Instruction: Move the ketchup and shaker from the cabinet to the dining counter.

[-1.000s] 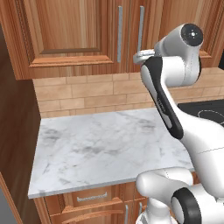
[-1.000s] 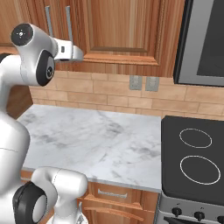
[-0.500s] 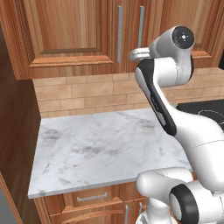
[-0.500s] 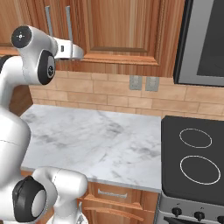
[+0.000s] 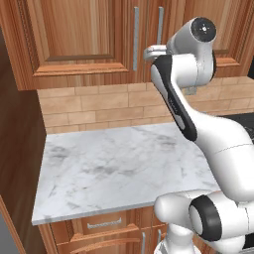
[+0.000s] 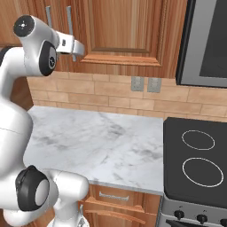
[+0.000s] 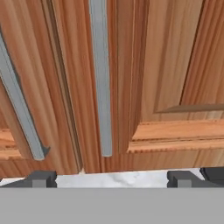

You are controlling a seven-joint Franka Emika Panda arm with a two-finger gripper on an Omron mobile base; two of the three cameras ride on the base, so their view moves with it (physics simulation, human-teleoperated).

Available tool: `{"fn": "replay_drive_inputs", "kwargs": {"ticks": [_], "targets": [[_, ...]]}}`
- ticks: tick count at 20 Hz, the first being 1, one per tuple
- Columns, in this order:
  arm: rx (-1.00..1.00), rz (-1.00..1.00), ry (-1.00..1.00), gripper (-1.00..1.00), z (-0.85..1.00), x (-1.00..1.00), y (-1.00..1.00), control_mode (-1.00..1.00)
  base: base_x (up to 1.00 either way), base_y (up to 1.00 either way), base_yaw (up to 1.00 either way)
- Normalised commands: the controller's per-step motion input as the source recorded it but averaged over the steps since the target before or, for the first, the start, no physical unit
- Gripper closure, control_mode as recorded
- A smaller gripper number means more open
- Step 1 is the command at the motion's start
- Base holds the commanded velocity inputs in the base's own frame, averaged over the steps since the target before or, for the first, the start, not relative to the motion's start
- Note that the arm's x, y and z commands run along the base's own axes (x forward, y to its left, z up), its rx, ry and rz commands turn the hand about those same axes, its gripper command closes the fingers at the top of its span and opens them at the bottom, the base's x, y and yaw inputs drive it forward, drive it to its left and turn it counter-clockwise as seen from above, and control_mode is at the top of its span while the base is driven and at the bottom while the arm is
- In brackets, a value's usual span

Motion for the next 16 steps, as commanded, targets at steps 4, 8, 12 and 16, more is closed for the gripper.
{"fn": "replay_drive_inputs", "kwargs": {"ticks": [4,8,12,16], "targets": [[0.08,0.00,0.00,-1.00,0.04,0.23,0.00,-1.00,0.00,0.00,0.00],[0.05,0.00,0.00,-1.00,-0.02,0.31,-0.01,-1.00,0.00,0.00,0.00],[0.03,0.00,-0.02,-1.00,-0.04,0.35,0.00,-1.00,0.00,0.00,0.00],[0.04,0.00,-0.02,-1.00,-0.06,0.39,0.00,-1.00,0.00,0.00,0.00]]}}
